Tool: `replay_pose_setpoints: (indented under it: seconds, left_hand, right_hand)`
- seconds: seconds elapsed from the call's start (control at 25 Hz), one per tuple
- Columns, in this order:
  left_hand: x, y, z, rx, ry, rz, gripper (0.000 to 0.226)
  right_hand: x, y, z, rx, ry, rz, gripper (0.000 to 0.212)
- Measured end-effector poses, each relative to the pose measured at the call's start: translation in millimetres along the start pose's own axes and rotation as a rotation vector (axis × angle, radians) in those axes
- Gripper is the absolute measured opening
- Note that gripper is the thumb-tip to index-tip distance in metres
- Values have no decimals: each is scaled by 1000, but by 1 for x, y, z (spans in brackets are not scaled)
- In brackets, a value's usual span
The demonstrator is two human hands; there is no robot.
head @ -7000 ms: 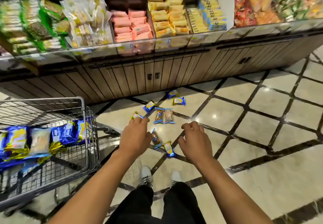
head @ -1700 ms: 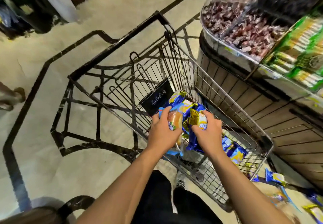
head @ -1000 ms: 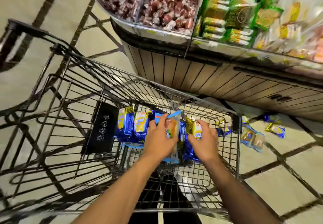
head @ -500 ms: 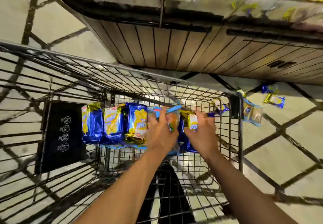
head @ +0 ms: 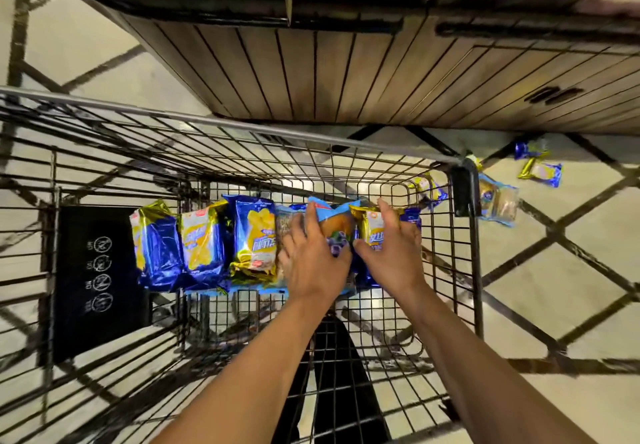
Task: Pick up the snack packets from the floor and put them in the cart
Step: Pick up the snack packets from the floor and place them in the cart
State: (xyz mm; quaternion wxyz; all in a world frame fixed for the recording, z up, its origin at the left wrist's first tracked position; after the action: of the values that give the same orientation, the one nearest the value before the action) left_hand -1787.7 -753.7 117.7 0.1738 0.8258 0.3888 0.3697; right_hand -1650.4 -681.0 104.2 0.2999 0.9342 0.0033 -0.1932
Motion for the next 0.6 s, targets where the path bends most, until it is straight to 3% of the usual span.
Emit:
replay_pose_setpoints:
  seconds: [0.16, 0.32, 0.6]
  left_hand:
    - [-2, 7, -9, 13, 82, 42, 96]
    - [3, 15, -27, 16, 89, 88, 81]
    - [61, 54, -97, 68, -52, 404, 64]
  right_hand:
    - [-4, 12, -8, -11, -17, 13, 91]
    - [-12, 26, -35, 98, -60, 29, 88]
    - [-43, 83, -111, 217, 13, -85, 65]
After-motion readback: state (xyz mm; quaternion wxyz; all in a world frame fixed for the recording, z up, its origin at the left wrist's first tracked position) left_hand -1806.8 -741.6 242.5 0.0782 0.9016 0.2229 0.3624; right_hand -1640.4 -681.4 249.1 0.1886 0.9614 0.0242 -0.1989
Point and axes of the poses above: each hand's wrist, its own y-axis away from the middle knuckle, its own z-axis out of the palm, x = y × z, the point moved 5 cm from there along -y, towards the middle knuckle, and after that the axes turned 4 degrees about y, right-handed, at the moved point
